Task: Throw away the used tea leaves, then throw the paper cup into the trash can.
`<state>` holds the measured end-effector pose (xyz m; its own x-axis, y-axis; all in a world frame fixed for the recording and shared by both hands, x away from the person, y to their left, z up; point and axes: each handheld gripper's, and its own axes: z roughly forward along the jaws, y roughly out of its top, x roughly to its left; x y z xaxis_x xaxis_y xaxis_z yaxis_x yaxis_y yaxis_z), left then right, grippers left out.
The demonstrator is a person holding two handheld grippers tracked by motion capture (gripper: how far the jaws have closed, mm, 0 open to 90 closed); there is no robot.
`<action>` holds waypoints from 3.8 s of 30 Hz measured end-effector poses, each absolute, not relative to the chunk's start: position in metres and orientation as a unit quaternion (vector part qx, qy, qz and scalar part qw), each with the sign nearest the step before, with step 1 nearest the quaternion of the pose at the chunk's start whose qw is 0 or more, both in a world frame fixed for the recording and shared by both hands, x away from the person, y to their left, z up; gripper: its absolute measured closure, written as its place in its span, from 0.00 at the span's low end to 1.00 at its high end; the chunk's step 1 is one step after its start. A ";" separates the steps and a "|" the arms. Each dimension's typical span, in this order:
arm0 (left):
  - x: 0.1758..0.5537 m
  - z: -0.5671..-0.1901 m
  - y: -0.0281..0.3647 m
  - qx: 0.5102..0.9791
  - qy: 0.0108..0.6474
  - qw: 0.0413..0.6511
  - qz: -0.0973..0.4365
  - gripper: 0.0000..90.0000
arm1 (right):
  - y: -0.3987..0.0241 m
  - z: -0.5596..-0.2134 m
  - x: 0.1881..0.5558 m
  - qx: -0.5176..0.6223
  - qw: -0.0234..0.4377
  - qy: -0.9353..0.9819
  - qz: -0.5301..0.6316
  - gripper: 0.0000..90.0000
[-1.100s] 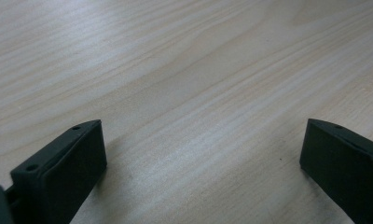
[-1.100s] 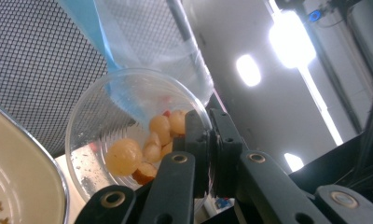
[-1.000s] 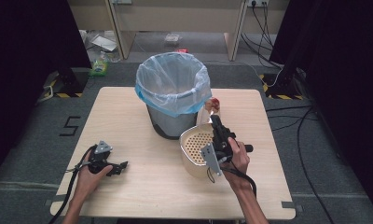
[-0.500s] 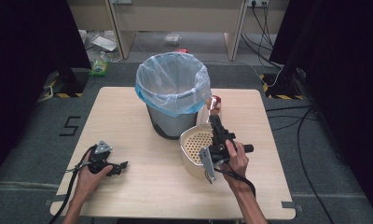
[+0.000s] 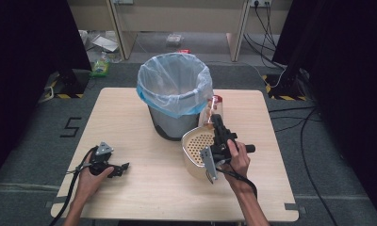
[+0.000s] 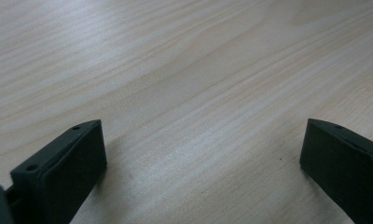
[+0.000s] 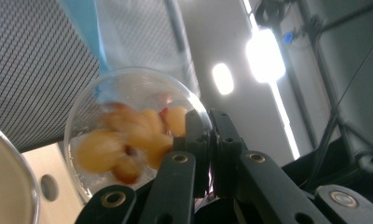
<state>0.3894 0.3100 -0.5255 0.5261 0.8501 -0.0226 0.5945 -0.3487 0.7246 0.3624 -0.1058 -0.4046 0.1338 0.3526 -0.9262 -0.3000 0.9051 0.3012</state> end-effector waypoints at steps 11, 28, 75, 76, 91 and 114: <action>0.389 -0.526 0.310 0.801 0.451 0.349 0.183 0.00 | -0.103 -0.400 0.358 0.009 0.761 0.614 0.210 0.98; 0.389 -0.526 0.310 0.800 0.451 0.350 0.183 0.00 | -0.136 -0.376 0.378 0.208 0.599 0.684 0.360 0.98; 0.389 -0.526 0.310 0.800 0.452 0.350 0.183 0.00 | -0.150 -0.234 0.461 0.288 0.491 0.684 0.457 0.97; 0.389 -0.526 0.310 0.800 0.452 0.350 0.183 0.00 | -0.147 -0.232 0.463 0.288 0.487 0.685 0.459 0.97; 0.389 -0.526 0.310 0.800 0.452 0.350 0.183 0.00 | -0.086 -0.227 0.496 0.252 0.406 0.740 0.473 0.97; 0.389 -0.526 0.310 0.800 0.452 0.350 0.183 0.00 | -0.104 -0.234 0.501 0.297 0.368 0.748 0.466 0.64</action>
<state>0.3894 0.3099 -0.5255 0.5250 0.8508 -0.0233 0.5950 -0.3473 0.7248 0.5014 -0.1043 -0.2344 -0.5533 0.7868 -0.2733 0.1004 0.3888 0.9158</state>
